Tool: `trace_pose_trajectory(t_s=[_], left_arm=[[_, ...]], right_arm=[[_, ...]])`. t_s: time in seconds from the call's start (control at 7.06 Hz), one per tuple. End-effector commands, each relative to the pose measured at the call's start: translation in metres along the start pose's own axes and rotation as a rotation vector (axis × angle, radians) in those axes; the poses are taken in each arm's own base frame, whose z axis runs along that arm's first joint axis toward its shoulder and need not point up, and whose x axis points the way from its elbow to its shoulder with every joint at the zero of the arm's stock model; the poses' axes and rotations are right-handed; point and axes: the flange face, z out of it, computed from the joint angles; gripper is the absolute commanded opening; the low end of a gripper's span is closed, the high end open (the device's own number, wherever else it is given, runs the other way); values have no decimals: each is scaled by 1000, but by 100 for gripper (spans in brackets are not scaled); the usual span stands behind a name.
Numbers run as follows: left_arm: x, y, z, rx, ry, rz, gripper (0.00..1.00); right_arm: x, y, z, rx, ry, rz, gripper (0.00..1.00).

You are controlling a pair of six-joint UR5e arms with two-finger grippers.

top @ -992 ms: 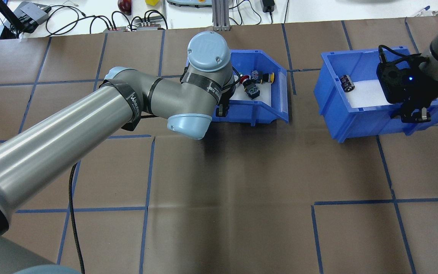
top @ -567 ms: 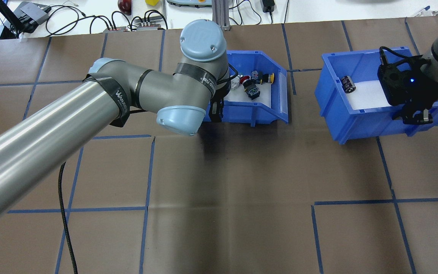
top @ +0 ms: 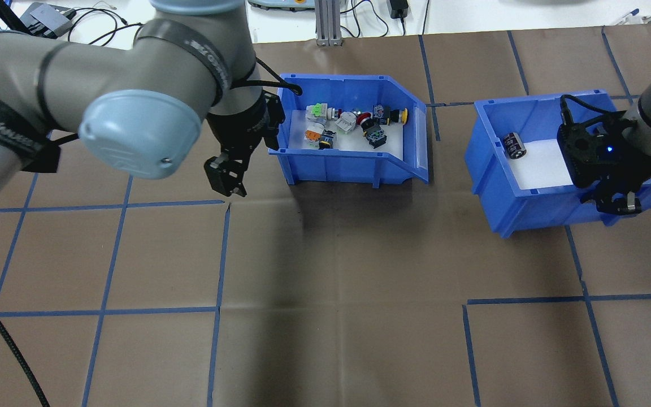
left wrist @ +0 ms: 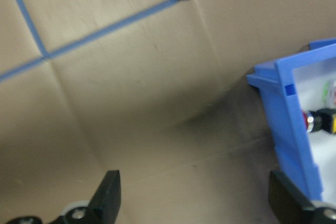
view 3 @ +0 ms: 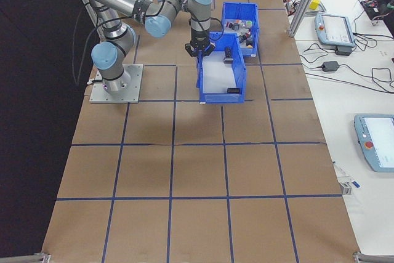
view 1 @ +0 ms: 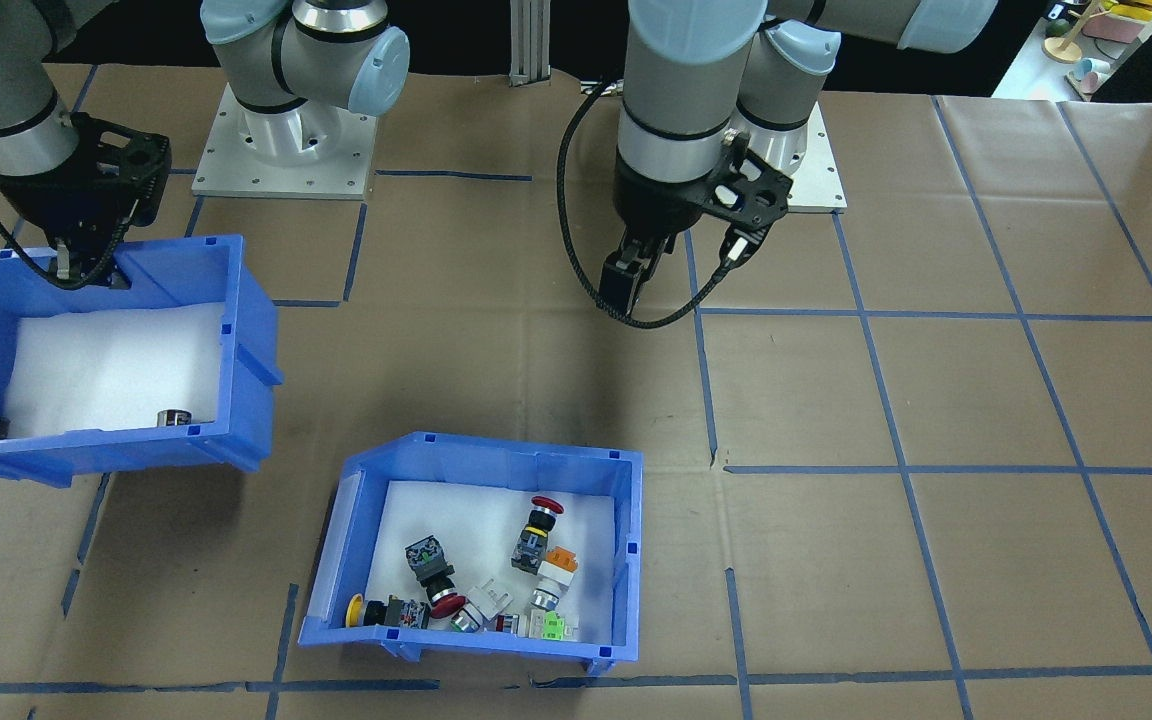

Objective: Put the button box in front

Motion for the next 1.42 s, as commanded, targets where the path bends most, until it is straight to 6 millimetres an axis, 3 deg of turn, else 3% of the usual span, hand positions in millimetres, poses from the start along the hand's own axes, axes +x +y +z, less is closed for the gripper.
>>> trace_pose_trajectory(t_s=[0.0,0.28,0.71,0.85,1.13,1.28], left_arm=[[-41,-14,-44,22,45,396,98],[-43,-15,-43,36,60,920,98],[-48,-29,-54,18,166,1258,98],[-61,-30,-68,53,176,1279,98],[-85,-91,-71,58,171,1142,98],[-89,-97,-64,41,163,1124,98]], right_arm=[[-48,-21,14,4,-10,82,8],[-89,-41,22,8,12,133,9],[-104,-68,18,15,24,152,9],[-108,-93,16,18,27,157,9],[-118,-135,11,24,50,167,10],[-122,-148,8,28,59,183,10]])
